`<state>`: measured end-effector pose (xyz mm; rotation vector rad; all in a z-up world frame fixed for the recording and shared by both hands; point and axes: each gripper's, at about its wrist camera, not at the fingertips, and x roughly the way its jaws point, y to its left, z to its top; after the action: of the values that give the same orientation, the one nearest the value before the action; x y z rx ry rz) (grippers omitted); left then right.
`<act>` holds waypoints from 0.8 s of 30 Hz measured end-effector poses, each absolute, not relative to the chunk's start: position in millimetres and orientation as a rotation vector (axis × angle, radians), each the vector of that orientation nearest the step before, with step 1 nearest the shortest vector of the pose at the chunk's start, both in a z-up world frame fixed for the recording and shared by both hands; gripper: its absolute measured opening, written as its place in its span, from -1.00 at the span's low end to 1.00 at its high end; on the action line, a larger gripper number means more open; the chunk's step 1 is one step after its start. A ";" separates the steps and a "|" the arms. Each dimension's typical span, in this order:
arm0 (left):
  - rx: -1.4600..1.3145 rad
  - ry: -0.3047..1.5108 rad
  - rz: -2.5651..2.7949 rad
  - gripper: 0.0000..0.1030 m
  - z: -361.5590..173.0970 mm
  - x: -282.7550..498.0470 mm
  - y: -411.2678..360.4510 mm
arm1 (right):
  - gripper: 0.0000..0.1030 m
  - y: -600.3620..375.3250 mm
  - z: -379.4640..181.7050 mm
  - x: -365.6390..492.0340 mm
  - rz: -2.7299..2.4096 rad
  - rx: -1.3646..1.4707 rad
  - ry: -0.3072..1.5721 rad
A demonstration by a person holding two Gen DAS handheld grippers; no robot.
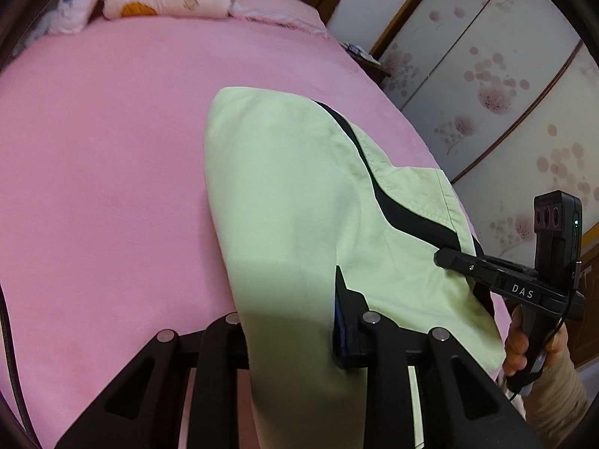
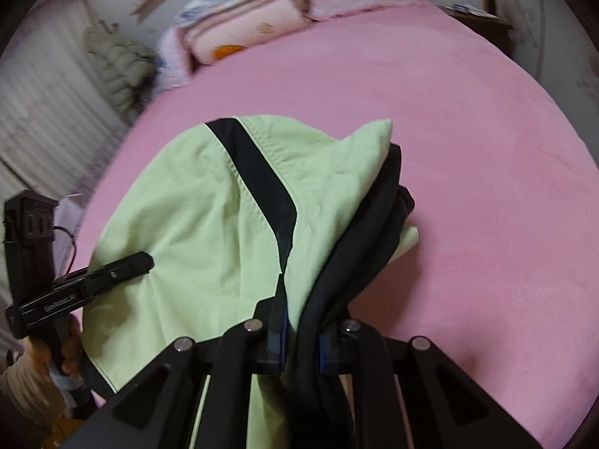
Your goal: Fold large clothes
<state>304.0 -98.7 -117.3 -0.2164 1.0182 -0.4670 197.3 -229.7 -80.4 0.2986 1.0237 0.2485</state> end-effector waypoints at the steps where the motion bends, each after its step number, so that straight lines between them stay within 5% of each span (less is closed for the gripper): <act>1: -0.207 1.007 -0.453 -0.54 -106.9 304.0 -77.0 | -0.80 -212.7 -71.7 198.1 0.270 0.287 1.011; 13: -0.070 0.909 -0.299 -0.50 -56.4 456.0 105.2 | -0.80 -23.6 -34.6 366.3 0.346 0.232 0.870; 24: -0.025 0.988 -0.197 -0.24 -197.4 640.8 171.2 | -0.80 61.9 -155.7 542.7 0.251 0.246 0.908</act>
<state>640.8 171.2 -197.4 -0.0254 0.9884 -0.1970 542.7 61.9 -155.7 0.2455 0.9084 0.2506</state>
